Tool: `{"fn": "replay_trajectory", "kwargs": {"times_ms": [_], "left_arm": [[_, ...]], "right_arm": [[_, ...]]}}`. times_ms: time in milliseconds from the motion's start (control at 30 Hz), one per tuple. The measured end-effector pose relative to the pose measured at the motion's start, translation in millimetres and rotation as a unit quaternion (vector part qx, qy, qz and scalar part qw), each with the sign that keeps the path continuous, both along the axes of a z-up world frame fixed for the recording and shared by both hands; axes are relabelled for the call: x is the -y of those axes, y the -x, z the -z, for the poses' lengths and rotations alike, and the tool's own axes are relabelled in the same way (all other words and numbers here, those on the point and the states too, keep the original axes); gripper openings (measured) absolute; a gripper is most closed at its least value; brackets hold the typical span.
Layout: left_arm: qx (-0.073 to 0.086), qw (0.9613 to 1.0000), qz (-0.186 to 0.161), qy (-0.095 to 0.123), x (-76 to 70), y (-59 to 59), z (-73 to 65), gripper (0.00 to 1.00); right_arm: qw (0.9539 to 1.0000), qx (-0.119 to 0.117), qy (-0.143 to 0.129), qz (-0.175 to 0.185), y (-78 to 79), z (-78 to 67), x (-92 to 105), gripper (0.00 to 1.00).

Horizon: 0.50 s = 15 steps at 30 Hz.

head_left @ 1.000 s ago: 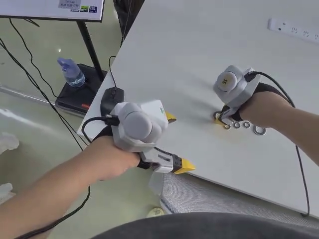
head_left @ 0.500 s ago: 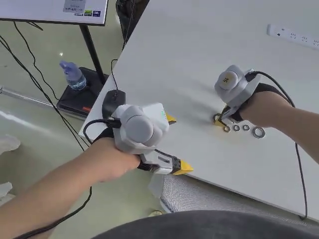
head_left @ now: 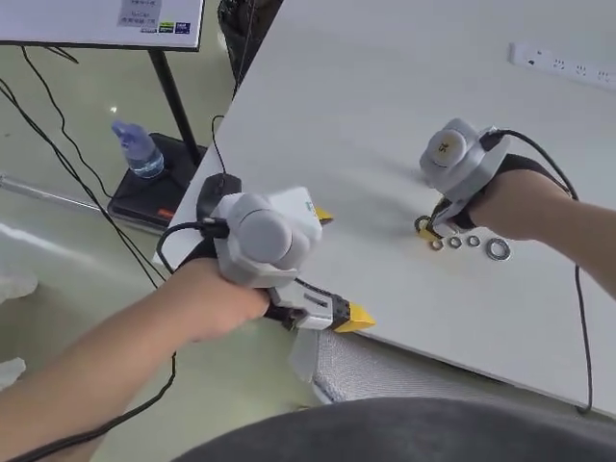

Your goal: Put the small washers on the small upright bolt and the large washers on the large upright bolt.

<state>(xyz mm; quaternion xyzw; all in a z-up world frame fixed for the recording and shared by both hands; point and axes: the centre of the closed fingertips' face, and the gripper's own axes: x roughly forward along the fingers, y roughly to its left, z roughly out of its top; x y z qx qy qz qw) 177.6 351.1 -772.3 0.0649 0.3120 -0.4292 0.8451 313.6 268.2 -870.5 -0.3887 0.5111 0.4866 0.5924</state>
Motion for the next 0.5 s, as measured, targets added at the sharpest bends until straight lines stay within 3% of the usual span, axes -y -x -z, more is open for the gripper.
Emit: {"fn": "replay_trajectory", "kwargs": {"times_ms": [100, 167, 267, 500], "left_arm": [[0.000, 1.0000, -0.005, -0.001, -1.0, -1.6, 0.1, 0.91], [0.013, 0.9998, -0.018, 0.002, -2.3, -7.4, -2.8, 0.99], [0.002, 0.9998, -0.020, 0.005, -3.0, -7.9, -2.9, 0.99], [0.008, 0.9998, -0.018, 0.004, -2.9, -14.2, -4.8, 0.99]], "right_arm": [[1.0000, 0.001, -0.003, 0.002, -1.9, -0.3, 2.8, 0.21], [1.0000, 0.006, -0.006, 0.000, -3.9, -4.7, 3.6, 0.21], [1.0000, 0.003, -0.007, 0.005, -0.6, -12.7, 5.3, 0.21], [0.9998, -0.008, -0.013, 0.009, -0.1, -28.4, 8.7, 0.21]]}}
